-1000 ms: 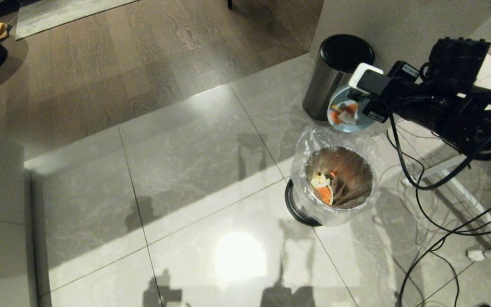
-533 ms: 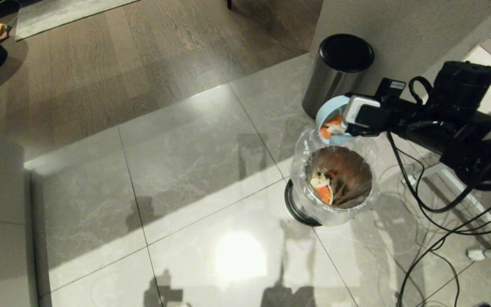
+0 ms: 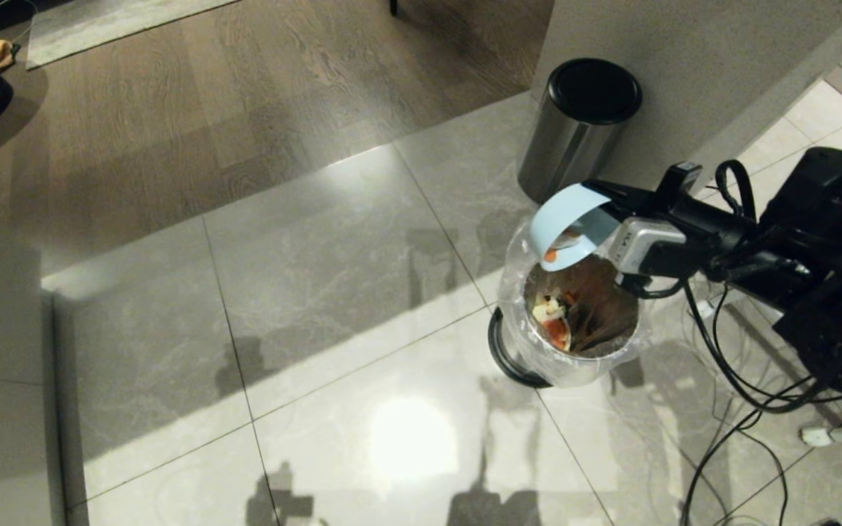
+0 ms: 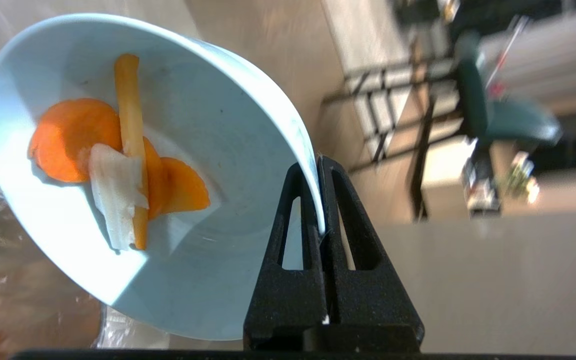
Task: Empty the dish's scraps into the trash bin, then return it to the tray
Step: Pour the leftover food from the bowl into the trash can
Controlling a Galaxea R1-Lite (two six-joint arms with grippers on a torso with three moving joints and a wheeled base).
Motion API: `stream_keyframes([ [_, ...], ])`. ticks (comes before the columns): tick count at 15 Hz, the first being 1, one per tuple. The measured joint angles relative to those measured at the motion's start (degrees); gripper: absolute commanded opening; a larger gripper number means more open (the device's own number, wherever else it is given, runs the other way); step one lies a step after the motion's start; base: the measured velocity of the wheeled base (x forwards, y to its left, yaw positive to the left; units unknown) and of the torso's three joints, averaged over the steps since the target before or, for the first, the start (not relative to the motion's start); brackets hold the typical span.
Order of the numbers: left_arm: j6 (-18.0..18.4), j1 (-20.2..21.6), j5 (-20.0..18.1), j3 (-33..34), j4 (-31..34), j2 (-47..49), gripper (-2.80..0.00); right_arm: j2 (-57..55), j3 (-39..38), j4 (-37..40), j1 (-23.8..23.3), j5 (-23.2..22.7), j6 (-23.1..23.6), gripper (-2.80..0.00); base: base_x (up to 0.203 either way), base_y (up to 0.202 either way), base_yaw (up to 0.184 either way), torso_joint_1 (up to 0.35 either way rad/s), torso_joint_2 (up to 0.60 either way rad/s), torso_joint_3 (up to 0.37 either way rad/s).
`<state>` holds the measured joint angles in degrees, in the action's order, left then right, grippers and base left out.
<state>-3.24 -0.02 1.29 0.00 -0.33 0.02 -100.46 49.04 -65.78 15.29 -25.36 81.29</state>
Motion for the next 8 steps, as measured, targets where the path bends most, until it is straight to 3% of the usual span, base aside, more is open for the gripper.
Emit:
stream_keyframes([
  [4,0.0,0.0,0.0,0.0,0.0,0.0,-2.8,0.8,-4.5,-5.1,-1.6,-6.8,2.2,-2.8,0.0,0.0,0.0,0.0,0.0,0.0],
  [8,0.0,0.0,0.0,0.0,0.0,0.0,-2.8,1.5,-6.5,-6.5,-3.6,-7.7,2.3,-2.8,0.0,0.0,0.0,0.0,0.0,0.0],
])
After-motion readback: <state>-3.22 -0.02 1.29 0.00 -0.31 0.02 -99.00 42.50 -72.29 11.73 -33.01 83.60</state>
